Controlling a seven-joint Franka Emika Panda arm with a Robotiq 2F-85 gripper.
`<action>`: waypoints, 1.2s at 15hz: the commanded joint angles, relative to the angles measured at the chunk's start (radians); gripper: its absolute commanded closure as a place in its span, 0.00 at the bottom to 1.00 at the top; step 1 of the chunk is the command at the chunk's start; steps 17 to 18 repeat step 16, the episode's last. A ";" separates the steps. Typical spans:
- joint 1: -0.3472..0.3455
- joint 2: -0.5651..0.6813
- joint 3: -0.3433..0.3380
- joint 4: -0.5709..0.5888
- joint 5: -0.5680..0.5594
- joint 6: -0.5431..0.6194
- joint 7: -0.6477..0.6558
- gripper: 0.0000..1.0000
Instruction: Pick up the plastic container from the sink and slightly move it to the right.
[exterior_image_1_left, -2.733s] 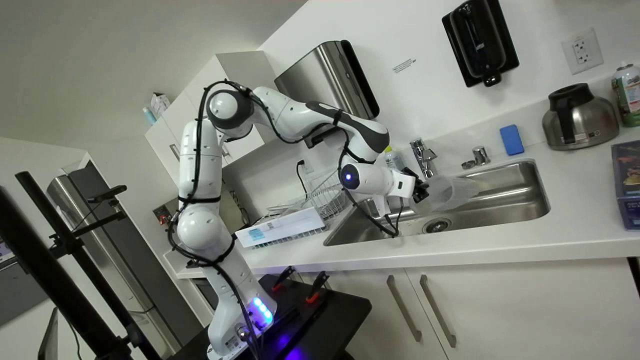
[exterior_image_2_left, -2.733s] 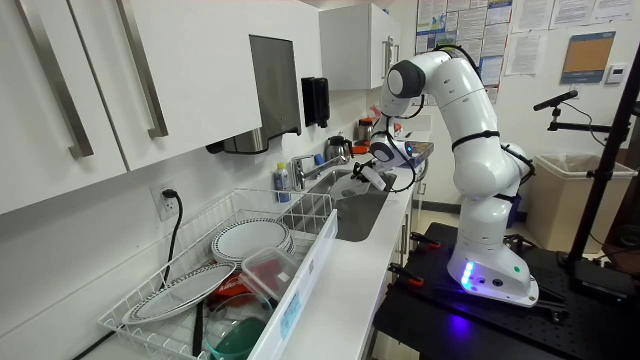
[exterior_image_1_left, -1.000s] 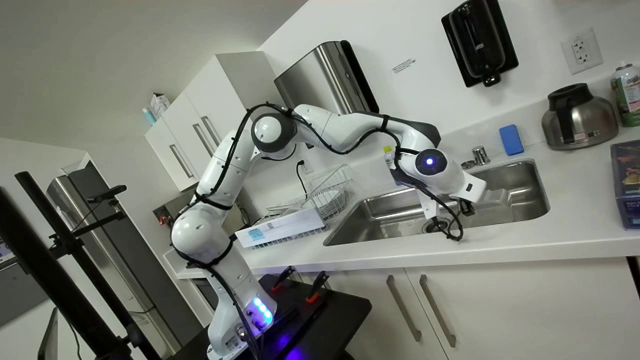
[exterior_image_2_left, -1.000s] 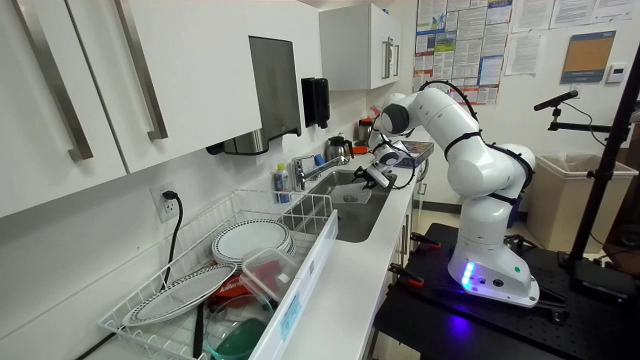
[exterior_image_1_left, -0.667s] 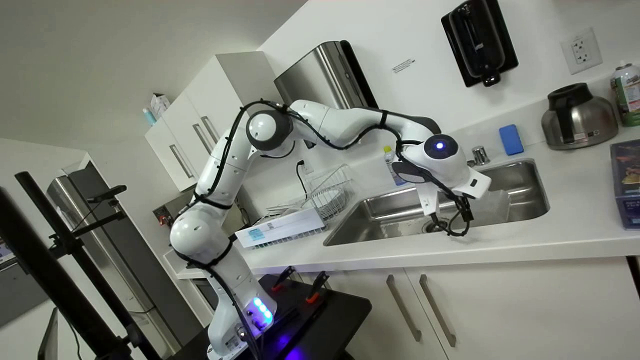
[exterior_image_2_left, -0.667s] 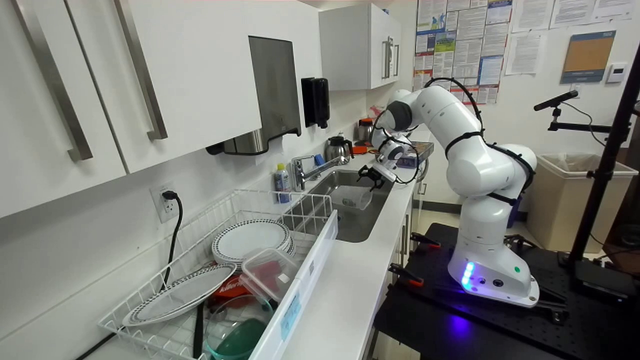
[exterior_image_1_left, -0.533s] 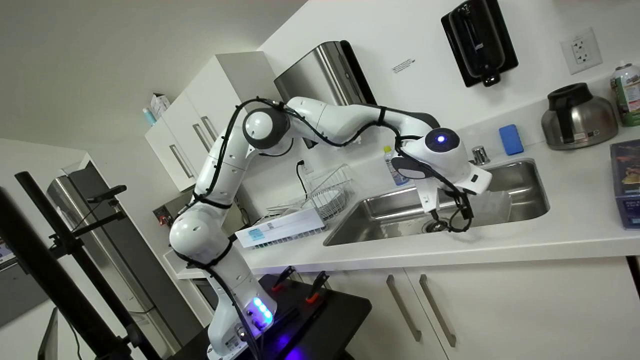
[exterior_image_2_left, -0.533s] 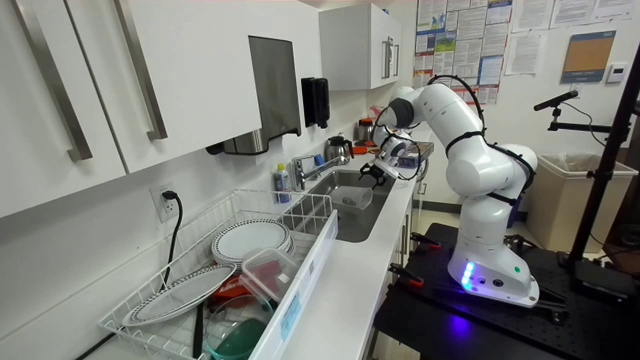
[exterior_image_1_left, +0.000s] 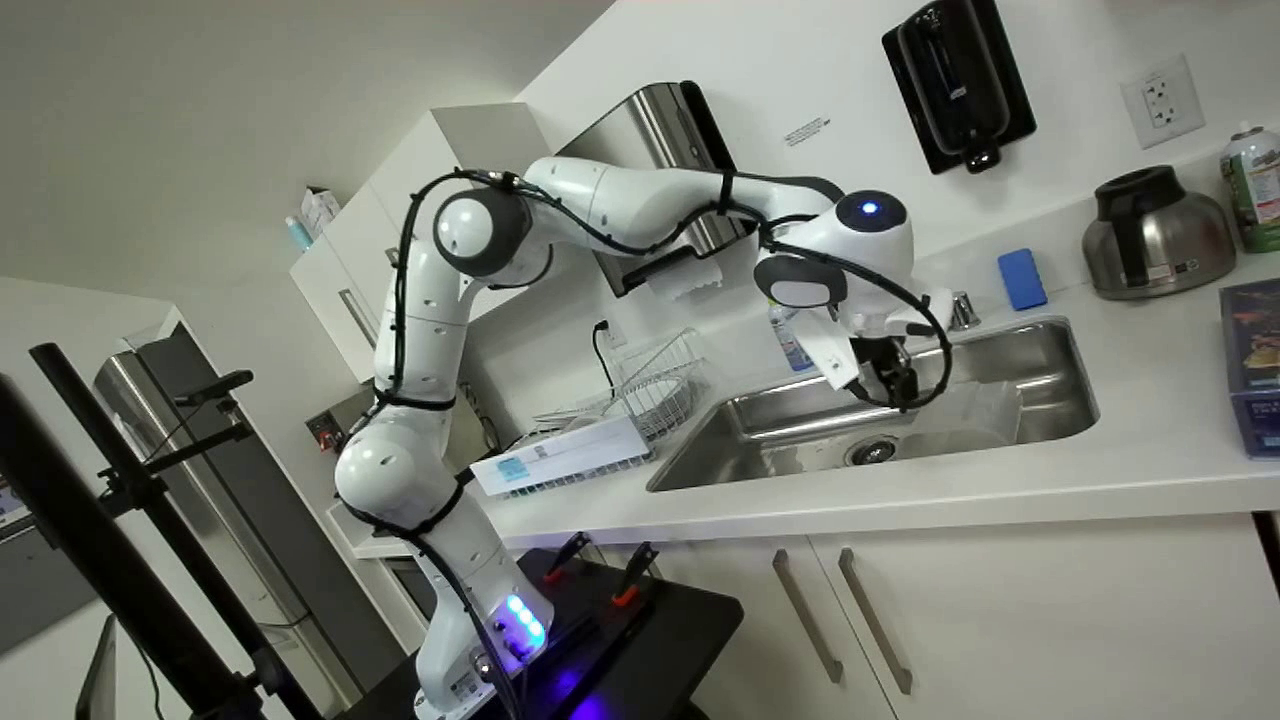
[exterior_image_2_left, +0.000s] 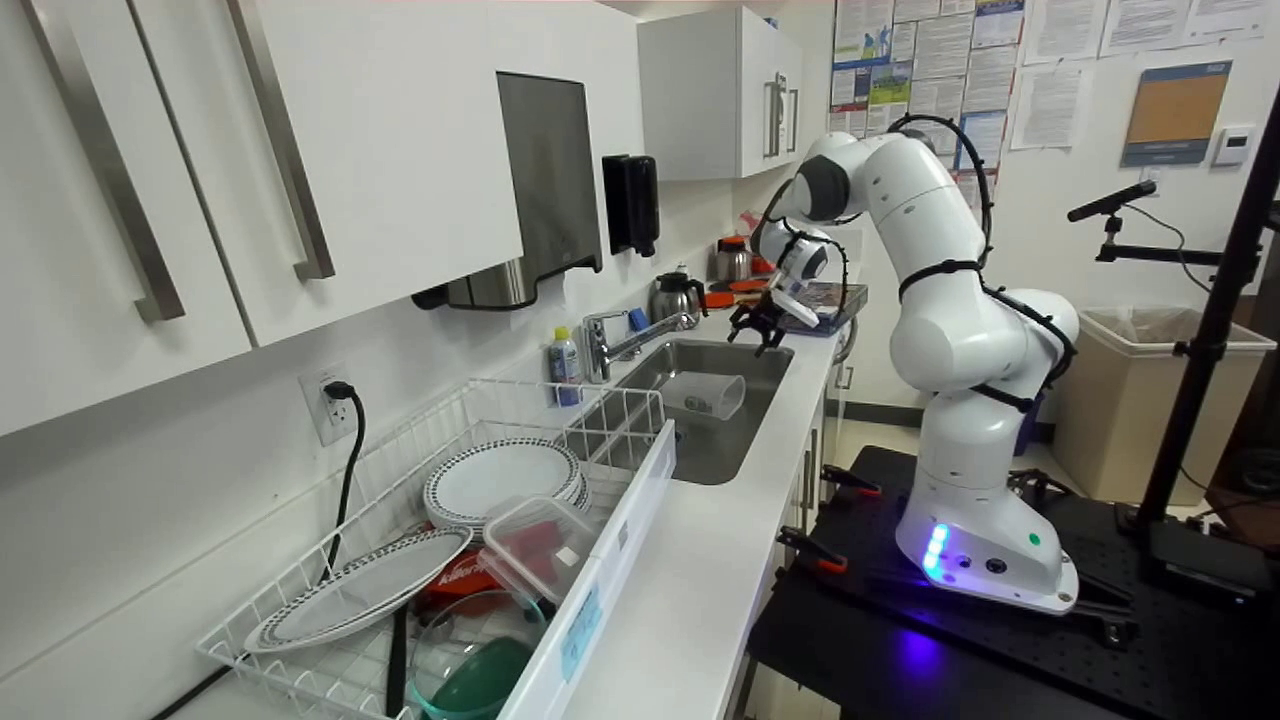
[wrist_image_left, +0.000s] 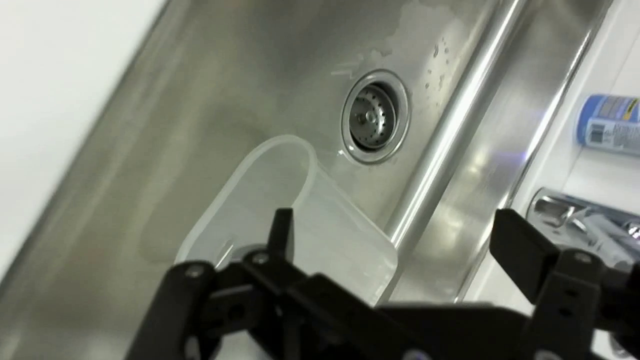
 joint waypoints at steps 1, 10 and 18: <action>-0.005 -0.178 0.037 -0.156 -0.119 -0.061 -0.126 0.00; 0.103 -0.520 0.048 -0.453 -0.247 -0.040 -0.218 0.00; 0.180 -0.646 0.047 -0.545 -0.279 0.009 -0.182 0.00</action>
